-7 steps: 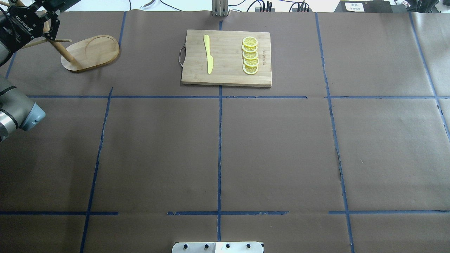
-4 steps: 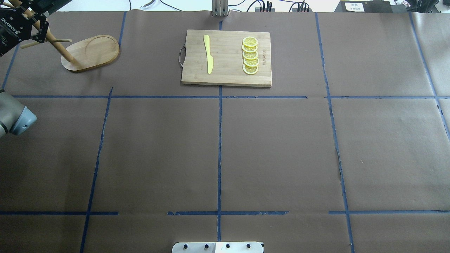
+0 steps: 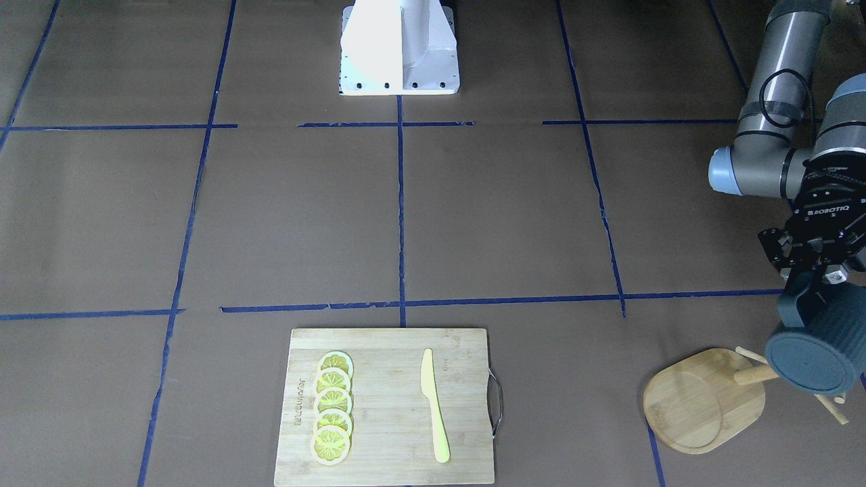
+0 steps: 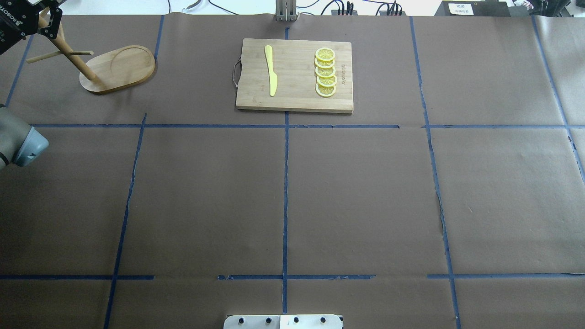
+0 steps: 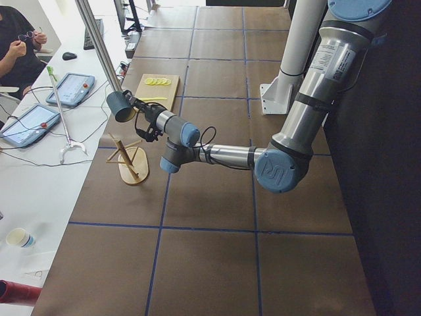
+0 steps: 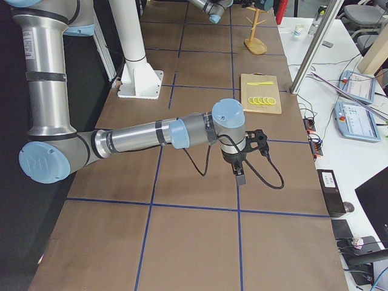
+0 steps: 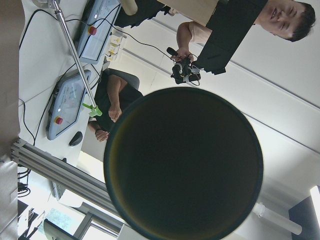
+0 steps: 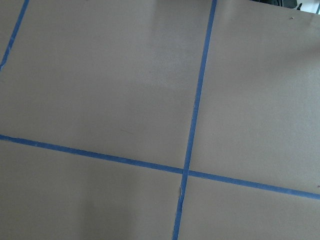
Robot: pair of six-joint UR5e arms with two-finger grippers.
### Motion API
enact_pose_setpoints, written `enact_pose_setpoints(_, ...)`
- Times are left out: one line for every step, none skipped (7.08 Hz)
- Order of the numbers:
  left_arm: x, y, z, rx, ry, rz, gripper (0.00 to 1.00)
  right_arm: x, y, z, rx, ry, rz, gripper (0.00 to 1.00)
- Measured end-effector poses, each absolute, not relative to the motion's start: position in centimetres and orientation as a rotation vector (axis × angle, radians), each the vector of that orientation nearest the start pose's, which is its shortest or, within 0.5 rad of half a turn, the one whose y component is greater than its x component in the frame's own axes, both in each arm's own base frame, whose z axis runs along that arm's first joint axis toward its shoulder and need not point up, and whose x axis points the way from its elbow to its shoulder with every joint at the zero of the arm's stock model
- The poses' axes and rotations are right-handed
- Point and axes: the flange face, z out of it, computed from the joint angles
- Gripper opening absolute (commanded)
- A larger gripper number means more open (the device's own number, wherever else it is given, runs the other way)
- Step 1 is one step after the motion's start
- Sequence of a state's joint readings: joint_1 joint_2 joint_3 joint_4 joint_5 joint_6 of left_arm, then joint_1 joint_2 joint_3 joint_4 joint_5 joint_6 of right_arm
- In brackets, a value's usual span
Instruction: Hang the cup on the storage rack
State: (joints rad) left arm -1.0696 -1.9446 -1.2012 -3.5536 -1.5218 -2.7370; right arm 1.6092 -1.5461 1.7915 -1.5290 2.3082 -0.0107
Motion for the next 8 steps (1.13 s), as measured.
enact_pose_setpoints(16.6,-60.3,41.4,-0.076,2.295,-1.42,0.02,8.6,-50.5,53.5,0.293,-0.725,-0.08,1.0)
enact_pose_setpoints(16.7,-61.5,40.5,-0.065,2.263,-1.467,0.02,8.6,-50.5,53.4,0.294,-0.724,-0.08,1.0)
enact_pose_setpoints(16.8,-62.4,40.6,-0.049,2.227,-1.516,0.02,8.6,-50.5,53.4,0.296,-0.724,-0.081,1.0)
enact_pose_setpoints(17.1,-63.1,41.4,-0.038,2.188,-1.558,0.02,8.6,-50.5,53.4,0.297,-0.724,-0.082,1.0)
enact_pose_setpoints(17.2,-63.6,42.2,-0.032,2.158,-1.586,0.02,8.5,-50.5,53.4,0.297,-0.724,-0.083,1.0)
enact_pose_setpoints(17.4,-63.9,42.7,-0.03,2.136,-1.605,0.02,8.5,-50.5,53.3,0.298,-0.723,-0.083,1.0)
enact_pose_setpoints(17.7,-64.2,42.7,-0.03,2.119,-1.617,0.02,8.5,-50.6,53.3,0.299,-0.723,-0.083,1.0)
enact_pose_setpoints(18.1,-64.7,42.2,-0.03,2.108,-1.625,0.02,8.6,-50.6,53.3,0.299,-0.721,-0.083,1.0)
